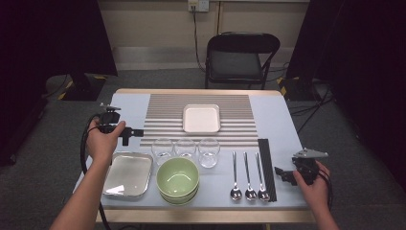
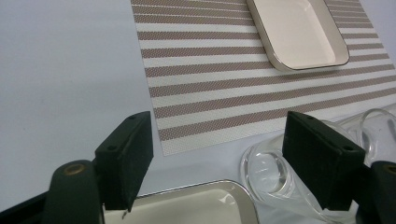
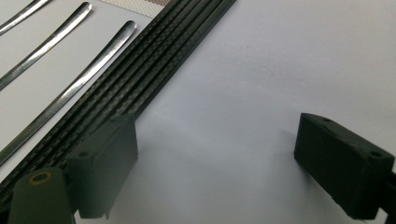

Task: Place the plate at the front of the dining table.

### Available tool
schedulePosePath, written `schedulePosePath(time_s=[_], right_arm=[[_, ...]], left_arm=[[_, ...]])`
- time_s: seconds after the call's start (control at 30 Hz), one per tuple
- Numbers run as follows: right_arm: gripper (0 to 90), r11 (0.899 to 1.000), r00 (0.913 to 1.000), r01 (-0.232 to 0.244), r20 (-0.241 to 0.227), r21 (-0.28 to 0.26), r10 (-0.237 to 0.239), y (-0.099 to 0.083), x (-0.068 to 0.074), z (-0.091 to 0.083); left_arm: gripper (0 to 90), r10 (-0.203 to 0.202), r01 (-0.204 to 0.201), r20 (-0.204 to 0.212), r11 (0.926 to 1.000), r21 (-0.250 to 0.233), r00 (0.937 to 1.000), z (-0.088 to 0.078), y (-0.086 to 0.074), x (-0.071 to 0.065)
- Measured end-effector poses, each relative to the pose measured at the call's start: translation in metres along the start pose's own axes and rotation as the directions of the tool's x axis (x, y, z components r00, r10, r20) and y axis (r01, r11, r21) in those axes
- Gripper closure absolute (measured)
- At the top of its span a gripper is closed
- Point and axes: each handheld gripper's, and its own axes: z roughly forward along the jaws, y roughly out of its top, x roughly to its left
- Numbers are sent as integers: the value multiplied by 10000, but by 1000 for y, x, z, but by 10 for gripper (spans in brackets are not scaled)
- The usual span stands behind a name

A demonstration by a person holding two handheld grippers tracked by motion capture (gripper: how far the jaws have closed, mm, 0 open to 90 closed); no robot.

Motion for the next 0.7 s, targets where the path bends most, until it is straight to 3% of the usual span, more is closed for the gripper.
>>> schedulePosePath(time_s=[0.7], right_arm=[[124, 10000, 10000, -5, -5, -5, 5, 0, 0, 0]], left_arm=[[247, -67, 67, 71, 10000, 73, 10000, -2, -10, 5]])
